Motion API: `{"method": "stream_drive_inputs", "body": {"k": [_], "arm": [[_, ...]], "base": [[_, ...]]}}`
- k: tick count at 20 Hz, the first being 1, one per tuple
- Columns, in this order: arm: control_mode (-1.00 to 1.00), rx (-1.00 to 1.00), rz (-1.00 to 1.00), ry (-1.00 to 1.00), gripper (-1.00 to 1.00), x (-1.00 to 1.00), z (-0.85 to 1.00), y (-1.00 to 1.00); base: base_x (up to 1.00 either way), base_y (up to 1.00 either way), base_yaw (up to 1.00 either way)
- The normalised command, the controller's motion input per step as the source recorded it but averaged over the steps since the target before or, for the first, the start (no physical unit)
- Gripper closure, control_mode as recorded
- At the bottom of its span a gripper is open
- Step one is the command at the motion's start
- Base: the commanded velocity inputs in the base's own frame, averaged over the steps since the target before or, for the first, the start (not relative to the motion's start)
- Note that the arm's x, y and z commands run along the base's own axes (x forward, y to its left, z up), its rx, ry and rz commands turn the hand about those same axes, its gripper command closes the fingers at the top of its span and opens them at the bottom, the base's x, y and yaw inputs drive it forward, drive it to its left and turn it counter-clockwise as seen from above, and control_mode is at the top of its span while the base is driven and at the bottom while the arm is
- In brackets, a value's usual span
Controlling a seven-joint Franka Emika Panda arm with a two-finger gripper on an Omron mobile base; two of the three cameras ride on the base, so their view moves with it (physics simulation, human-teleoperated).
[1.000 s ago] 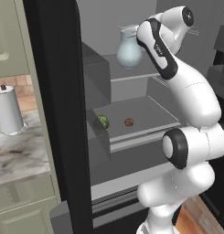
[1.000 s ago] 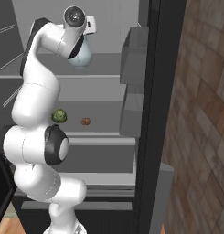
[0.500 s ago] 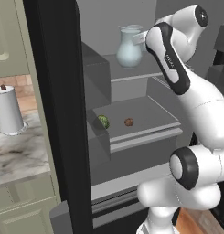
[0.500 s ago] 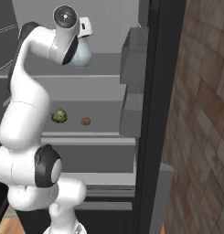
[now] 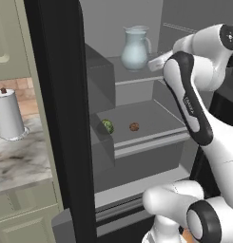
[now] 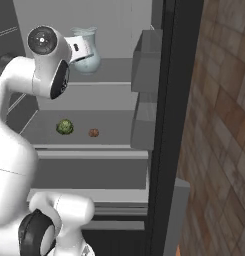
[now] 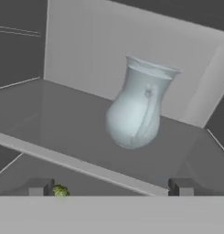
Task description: Move the artichoke and walnut from the top shelf to the second highest shelf to make space. Then, place the pitcher from the counter on the cleared top shelf.
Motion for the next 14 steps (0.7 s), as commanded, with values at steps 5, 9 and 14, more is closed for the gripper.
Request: {"method": "stream_drive_inputs", "body": {"k": [5, 9, 14], "arm": [[-1.00, -0.04, -0.02, 0.12, -1.00, -1.00, -0.22, -0.22], [-1.00, 0.00, 0.00, 0.15, -1.00, -1.00, -0.47, -0.05], [-1.00, 0.00, 0.00, 0.15, -1.00, -1.00, -0.55, 0.00]], "base": [[0.00, 0.00, 0.00], [0.00, 0.00, 0.00], [0.00, 0.00, 0.00]]}}
